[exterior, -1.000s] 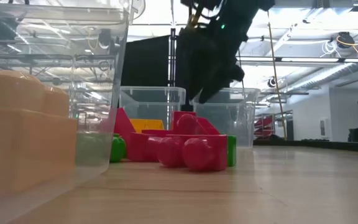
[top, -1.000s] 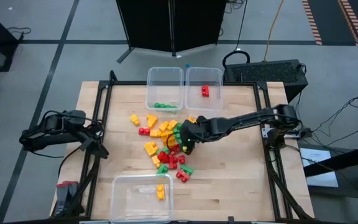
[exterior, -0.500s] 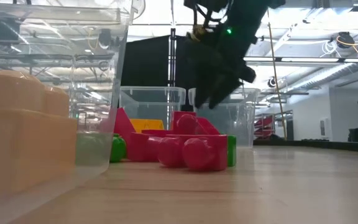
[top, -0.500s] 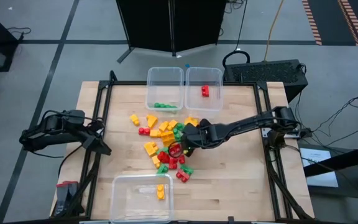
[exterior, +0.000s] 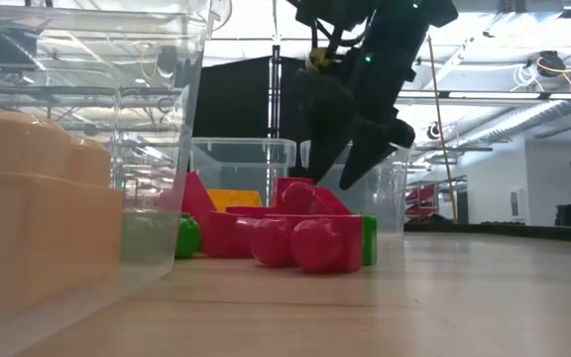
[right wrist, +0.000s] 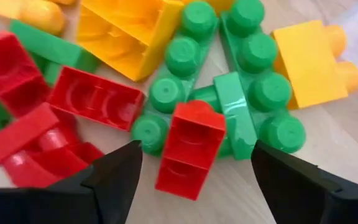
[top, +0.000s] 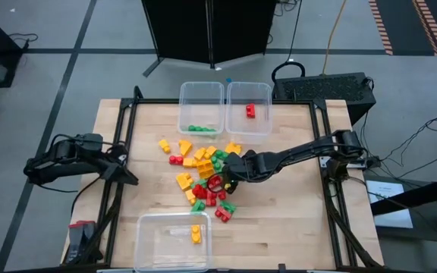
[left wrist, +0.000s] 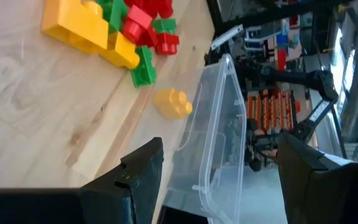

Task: Sort blocks
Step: Put the red game piece into the top right transparent bin

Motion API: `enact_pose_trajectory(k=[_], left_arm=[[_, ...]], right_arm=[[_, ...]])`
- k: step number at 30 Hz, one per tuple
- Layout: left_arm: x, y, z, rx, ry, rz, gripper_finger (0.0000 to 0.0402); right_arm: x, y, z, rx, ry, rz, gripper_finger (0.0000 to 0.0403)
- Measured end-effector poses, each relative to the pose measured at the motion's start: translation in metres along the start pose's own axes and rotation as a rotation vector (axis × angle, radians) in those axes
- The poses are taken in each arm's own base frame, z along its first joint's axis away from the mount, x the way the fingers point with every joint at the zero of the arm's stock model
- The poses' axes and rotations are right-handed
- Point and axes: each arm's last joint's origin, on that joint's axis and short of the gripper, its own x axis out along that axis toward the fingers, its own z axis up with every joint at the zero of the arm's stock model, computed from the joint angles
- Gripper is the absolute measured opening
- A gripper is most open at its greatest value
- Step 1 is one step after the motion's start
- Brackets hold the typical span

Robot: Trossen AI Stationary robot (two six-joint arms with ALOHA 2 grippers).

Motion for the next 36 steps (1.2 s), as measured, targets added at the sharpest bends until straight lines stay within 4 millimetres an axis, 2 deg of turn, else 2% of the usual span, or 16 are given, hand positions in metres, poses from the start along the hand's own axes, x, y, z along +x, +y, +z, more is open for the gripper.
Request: enact_pose_trajectory(k=[11,14,19,26,31,36], left_arm=[[0.000,0.002,0.003,-0.001,-0.117,0.062,0.0210],[0.000,0.002,0.004,0.000,-0.128,0.069,0.0210],[0.000,0.002,0.004,0.028,-0.126,0.073,0.0210],[0.000,0.003,0.004,0.051,-0.147,0.085,0.0210],[0.000,0.003,0.004,0.073,-0.147,0.087,0.0210],[-0.001,0.003,0.005,0.084,-0.167,0.098,0.0210]], right_arm=[[0.032,0.005,-0.012,-0.097,0.073,-0.019,0.0279],[0.032,0.005,-0.012,-0.095,0.076,-0.018,0.0241],[0.030,0.003,-0.011,-0.094,0.077,-0.027,0.0110],[0.030,0.002,-0.010,-0.070,0.099,-0.008,0.0109],[0.009,0.005,-0.001,-0.052,0.109,0.051,0.0109],[-0.033,0.004,0.018,-0.042,0.046,0.110,0.0109]])
